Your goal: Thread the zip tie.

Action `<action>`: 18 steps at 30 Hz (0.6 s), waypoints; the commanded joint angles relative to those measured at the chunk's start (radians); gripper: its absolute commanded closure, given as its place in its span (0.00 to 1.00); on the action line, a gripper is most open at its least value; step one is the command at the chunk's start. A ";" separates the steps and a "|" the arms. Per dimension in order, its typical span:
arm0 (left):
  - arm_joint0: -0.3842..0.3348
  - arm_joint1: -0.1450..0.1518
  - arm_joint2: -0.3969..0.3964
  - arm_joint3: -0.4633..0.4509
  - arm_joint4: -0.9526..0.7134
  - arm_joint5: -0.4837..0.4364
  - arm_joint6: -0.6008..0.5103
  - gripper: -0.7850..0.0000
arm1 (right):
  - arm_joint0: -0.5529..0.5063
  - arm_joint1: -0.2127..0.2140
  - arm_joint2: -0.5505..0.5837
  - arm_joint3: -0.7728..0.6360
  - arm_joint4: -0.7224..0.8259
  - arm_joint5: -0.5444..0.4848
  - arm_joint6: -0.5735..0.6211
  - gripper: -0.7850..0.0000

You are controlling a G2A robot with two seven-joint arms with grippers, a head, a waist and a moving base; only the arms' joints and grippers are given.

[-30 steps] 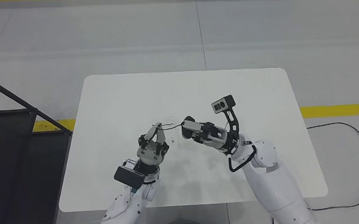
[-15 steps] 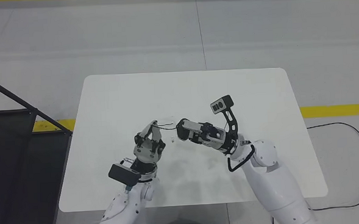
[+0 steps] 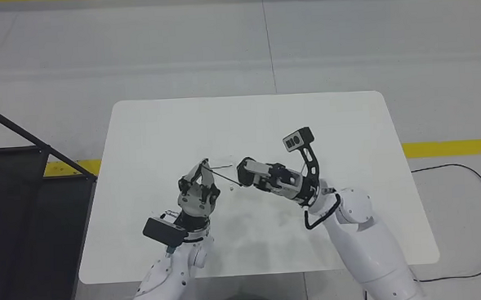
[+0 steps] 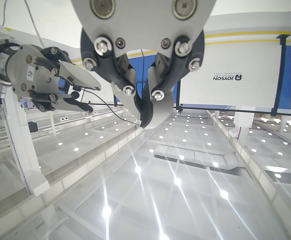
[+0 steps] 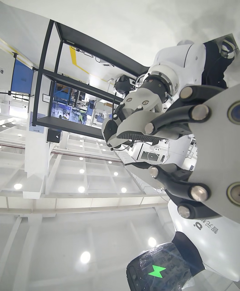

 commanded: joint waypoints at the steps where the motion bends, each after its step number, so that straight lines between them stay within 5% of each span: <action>1: 0.000 -0.001 -0.001 0.000 0.001 0.003 0.001 1.00 | 0.000 0.001 -0.001 0.000 -0.009 0.003 0.002 0.70; 18: 0.001 -0.010 -0.005 0.001 -0.015 0.013 -0.005 1.00 | -0.013 0.002 -0.024 -0.016 -0.123 -0.057 -0.052 0.72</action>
